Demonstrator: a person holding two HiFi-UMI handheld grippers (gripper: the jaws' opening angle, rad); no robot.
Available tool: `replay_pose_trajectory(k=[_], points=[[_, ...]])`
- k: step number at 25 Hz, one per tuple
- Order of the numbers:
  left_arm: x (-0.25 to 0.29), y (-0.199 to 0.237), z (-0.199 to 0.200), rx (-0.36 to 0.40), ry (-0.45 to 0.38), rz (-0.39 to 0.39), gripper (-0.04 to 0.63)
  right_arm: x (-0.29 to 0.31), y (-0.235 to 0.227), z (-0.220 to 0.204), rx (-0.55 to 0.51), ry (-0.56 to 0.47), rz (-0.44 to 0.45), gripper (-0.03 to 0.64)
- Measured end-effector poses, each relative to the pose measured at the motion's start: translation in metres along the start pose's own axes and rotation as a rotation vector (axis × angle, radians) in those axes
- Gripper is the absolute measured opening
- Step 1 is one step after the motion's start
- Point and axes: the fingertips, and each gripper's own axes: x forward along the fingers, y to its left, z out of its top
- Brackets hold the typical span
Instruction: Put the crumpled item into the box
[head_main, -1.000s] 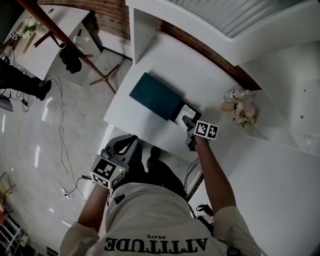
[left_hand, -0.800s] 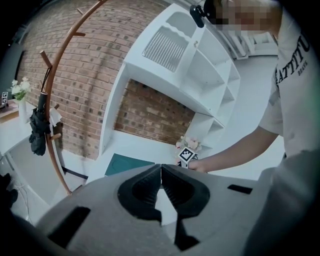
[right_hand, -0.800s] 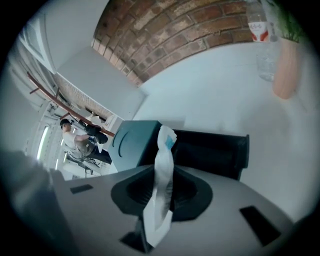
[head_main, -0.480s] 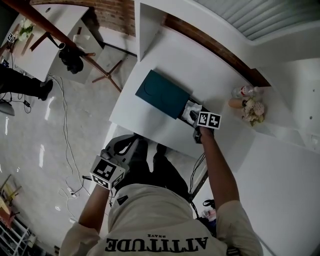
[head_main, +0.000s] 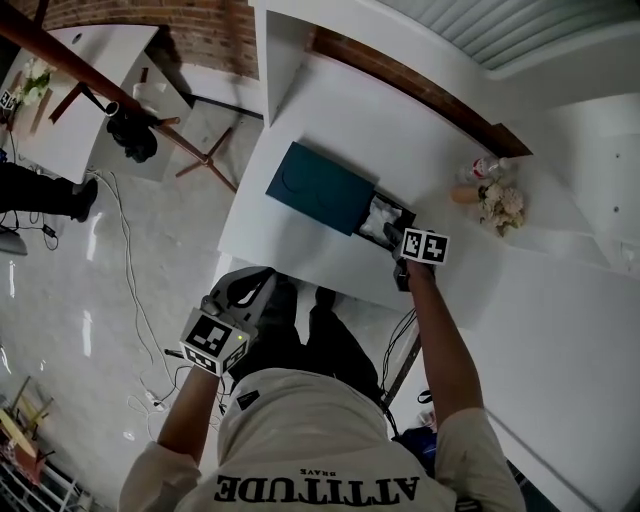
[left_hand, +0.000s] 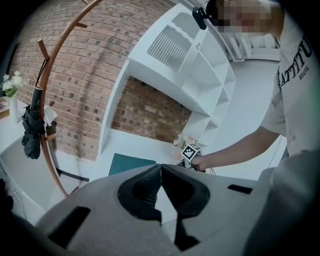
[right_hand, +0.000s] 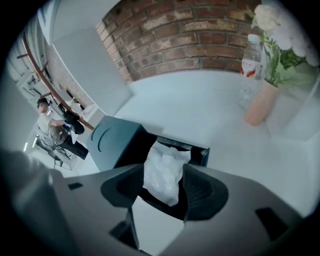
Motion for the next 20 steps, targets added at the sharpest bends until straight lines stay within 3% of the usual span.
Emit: replay_pose_trajectory(k=[7, 11, 20], points=[[0.009, -0.012, 0.005, 0.031, 0.014, -0.083, 0.028, -0.065, 0.034, 0.010, 0.018, -0.179, 0.099, 0.206], [0.016, -0.024, 0.015, 0.056, 0.009, -0.100, 0.028, -0.118, 0.056, 0.017, -0.038, -0.306, 0.140, 0.159], [0.027, -0.072, 0.048, 0.093, -0.029, -0.108, 0.028, -0.260, 0.055, 0.007, -0.113, -0.584, 0.126, 0.063]])
